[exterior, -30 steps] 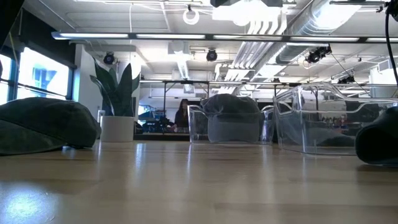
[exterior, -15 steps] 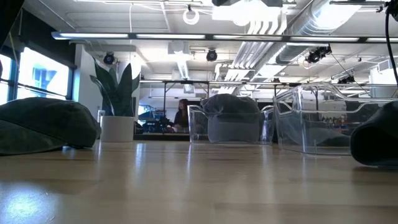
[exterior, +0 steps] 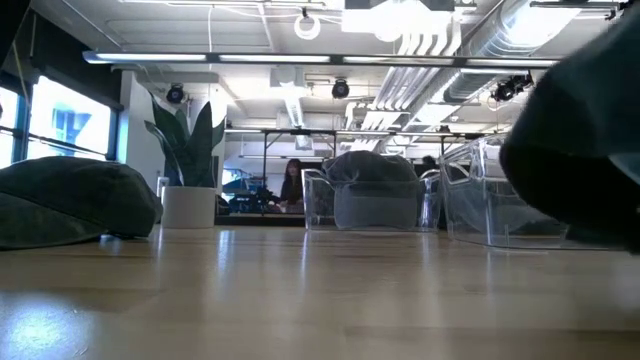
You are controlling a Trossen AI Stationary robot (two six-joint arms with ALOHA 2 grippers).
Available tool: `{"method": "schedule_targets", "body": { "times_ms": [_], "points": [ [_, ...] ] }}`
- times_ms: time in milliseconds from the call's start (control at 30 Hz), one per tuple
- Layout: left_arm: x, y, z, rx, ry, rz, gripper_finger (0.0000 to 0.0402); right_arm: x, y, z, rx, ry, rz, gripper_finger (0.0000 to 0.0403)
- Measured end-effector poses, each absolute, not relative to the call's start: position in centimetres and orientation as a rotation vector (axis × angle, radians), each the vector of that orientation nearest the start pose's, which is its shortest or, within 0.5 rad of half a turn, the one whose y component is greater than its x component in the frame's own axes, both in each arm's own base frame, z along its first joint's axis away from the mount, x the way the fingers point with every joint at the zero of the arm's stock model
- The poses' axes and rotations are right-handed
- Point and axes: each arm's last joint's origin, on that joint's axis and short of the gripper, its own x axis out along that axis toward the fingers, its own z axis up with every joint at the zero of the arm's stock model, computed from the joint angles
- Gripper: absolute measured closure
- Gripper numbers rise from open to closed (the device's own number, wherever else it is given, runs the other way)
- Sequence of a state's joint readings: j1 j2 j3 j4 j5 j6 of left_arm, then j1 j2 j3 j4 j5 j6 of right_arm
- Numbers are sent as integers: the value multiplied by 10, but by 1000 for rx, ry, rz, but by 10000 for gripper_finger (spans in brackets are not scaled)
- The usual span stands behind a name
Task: Pick & Place hat
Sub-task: Put the bottom black cap into the bottom transparent bin
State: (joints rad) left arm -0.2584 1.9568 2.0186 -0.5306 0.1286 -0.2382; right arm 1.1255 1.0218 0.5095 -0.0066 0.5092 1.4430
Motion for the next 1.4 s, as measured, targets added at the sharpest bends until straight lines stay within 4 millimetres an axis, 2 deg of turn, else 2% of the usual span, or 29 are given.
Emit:
{"method": "schedule_targets", "body": {
  "times_ms": [100,233,400,500,600,900,1067,1200,1300,1400],
  "points": [
    [441,-125,377,-167,431,-374,156,106,182,225,987,584,278,396],
    [462,-125,360,-163,371,-392,156,115,181,234,967,480,325,397],
    [481,-122,340,-186,347,-455,156,125,176,242,923,387,340,399],
    [487,-122,323,-190,399,-473,156,130,174,245,906,344,337,399],
    [498,-124,312,-151,355,-485,156,132,173,248,887,305,347,400],
    [505,-126,295,-112,371,-473,155,133,172,253,899,264,364,400],
    [505,-126,299,-56,327,-499,156,133,172,254,893,260,370,399],
    [508,-128,285,-53,374,-500,156,133,172,254,892,256,372,401],
    [510,-127,282,-55,377,-501,156,133,172,257,906,235,388,399],
    [512,-129,267,-71,440,-554,161,133,172,262,899,198,410,401]
  ]
}}
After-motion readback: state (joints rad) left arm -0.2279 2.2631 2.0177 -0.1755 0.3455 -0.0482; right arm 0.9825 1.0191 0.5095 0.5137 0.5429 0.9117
